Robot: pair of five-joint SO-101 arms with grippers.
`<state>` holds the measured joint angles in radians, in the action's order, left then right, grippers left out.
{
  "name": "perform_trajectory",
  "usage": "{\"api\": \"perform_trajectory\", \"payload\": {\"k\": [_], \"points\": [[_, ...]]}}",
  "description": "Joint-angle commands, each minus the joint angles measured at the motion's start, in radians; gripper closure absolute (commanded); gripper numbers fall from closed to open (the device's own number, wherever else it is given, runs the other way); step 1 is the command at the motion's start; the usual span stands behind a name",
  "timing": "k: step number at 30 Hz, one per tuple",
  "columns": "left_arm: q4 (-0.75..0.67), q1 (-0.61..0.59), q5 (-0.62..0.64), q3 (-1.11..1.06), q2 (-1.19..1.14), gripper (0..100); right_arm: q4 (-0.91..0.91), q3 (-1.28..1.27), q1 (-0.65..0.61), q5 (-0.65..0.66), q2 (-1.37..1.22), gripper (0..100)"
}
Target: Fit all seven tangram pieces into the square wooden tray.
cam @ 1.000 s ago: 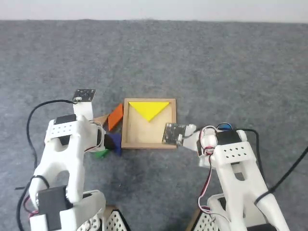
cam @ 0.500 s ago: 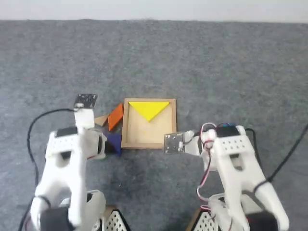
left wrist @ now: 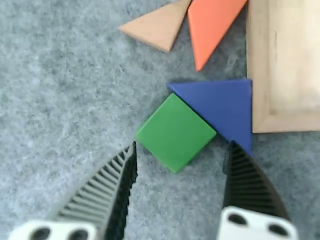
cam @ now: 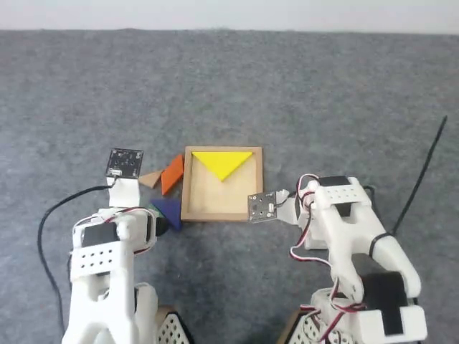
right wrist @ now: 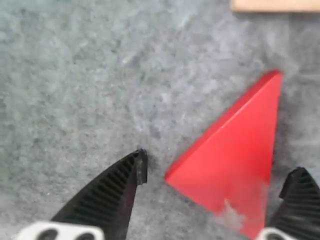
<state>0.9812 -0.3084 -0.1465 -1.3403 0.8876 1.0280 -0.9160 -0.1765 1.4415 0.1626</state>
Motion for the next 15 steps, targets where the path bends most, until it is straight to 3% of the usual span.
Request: {"api": "perform_trajectory", "payload": {"k": [1,9,15], "points": [[-0.012,0.003,-0.012,0.005,0.032,73,-0.036,0.058,0.021,0.012,-0.027,58.6],[-0.009,0.003,-0.052,0.002,0.034,73,-0.022,0.086,0.024,0.038,-0.031,58.9],[-0.009,0.003,-0.058,0.002,0.034,73,-0.022,0.086,0.045,0.035,-0.035,72.1]]}}
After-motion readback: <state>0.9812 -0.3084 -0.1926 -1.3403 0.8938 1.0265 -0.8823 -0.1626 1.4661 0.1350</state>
